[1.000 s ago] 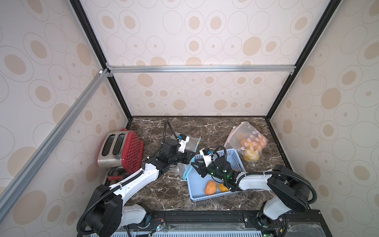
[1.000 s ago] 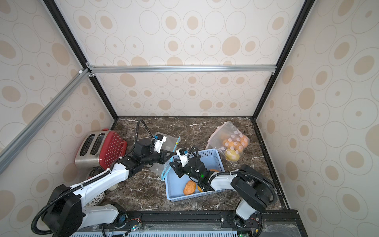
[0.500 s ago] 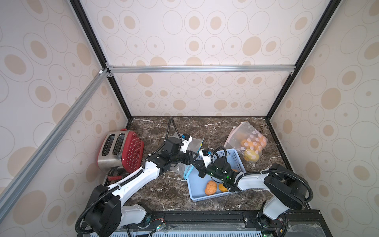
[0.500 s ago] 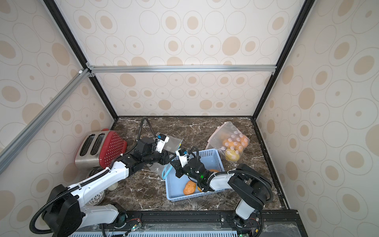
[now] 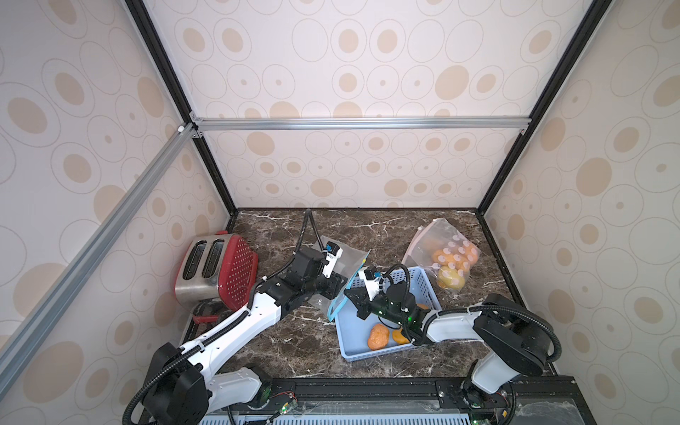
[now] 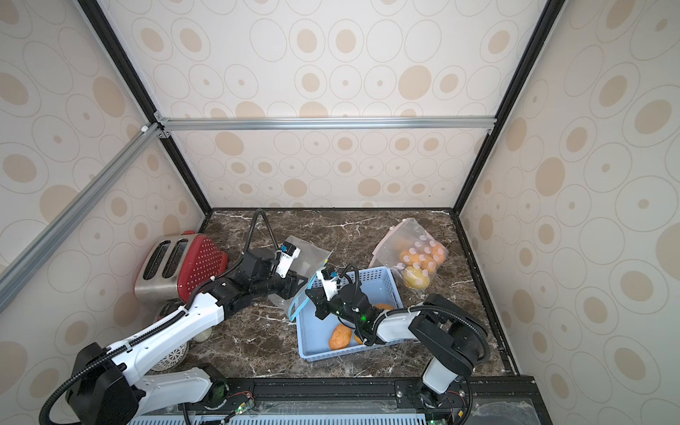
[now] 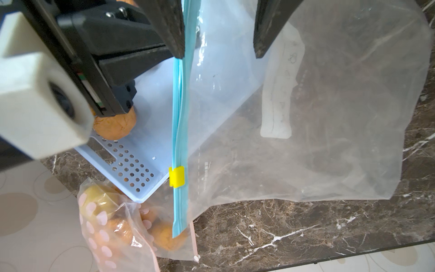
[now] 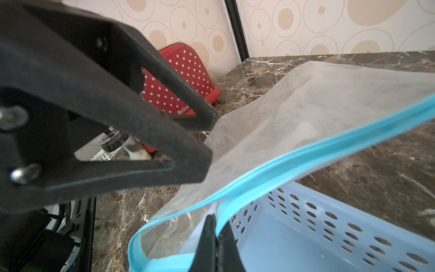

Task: Put the potatoes into a zipper bag and zip it
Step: Open the zipper of the food storage bag at the center of the board.

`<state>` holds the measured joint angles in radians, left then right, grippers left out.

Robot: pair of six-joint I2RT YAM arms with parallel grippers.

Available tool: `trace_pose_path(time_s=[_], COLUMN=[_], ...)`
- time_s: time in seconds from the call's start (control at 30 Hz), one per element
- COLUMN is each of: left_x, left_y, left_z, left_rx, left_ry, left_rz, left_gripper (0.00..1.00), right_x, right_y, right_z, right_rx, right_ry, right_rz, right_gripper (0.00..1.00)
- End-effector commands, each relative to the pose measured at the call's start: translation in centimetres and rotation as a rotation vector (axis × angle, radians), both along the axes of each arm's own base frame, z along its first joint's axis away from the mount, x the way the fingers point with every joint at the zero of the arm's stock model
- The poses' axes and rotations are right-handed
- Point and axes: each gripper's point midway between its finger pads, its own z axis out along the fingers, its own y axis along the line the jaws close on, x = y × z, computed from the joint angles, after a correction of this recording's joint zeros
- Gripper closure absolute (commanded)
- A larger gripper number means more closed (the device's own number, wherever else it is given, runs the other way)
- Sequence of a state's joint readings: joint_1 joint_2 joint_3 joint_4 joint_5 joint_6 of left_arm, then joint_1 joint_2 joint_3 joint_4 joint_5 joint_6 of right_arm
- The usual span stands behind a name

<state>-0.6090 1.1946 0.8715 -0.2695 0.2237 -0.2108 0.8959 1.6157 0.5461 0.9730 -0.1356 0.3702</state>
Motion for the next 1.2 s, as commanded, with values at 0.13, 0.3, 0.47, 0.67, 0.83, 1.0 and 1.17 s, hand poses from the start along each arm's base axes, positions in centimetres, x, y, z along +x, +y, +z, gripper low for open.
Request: trace_pose_path(time_s=[0.13, 0.3, 0.47, 0.67, 0.83, 1.0, 1.17], left_x=[-0.5, -0.5, -0.6, -1.0, -1.3, -2.1, -1.9], left_y=[-0.1, 0.5, 0.8, 0.2, -0.2, -1.0, -0.6], left_z=[3.5, 4.2, 4.1, 3.9, 3.3, 2.4, 1.0], left_rx=[-0.012, 0.007, 0.033, 0.025, 0.036, 0.074, 0.160], left_ry=[-0.113, -0.147, -0.159, -0.147, -0.130, -0.122, -0.115], left_rz=[-0.055, -0.049, -0.048, -0.076, -0.103, -0.144, -0.122], left_gripper=[0.52, 0.51, 0.50, 0.50, 0.50, 0.49, 0.49], right_x=[0.2, 0.3, 0.4, 0.6, 0.7, 0.8, 0.9], right_y=[-0.5, -0.6, -0.7, -0.9, -1.0, -1.2, -1.4], right_z=[1.7, 1.4, 1.4, 1.4, 1.5, 1.6, 1.7], right_rx=[0.047, 0.041, 0.043, 0.046, 0.058, 0.066, 0.068], right_ry=[-0.025, -0.019, -0.017, -0.010, 0.000, 0.005, 0.004], right_rz=[-0.028, -0.041, -0.046, -0.062, -0.067, -0.076, -0.078], right_gripper=[1.00, 1.00, 1.00, 1.00, 1.00, 1.00, 1.00])
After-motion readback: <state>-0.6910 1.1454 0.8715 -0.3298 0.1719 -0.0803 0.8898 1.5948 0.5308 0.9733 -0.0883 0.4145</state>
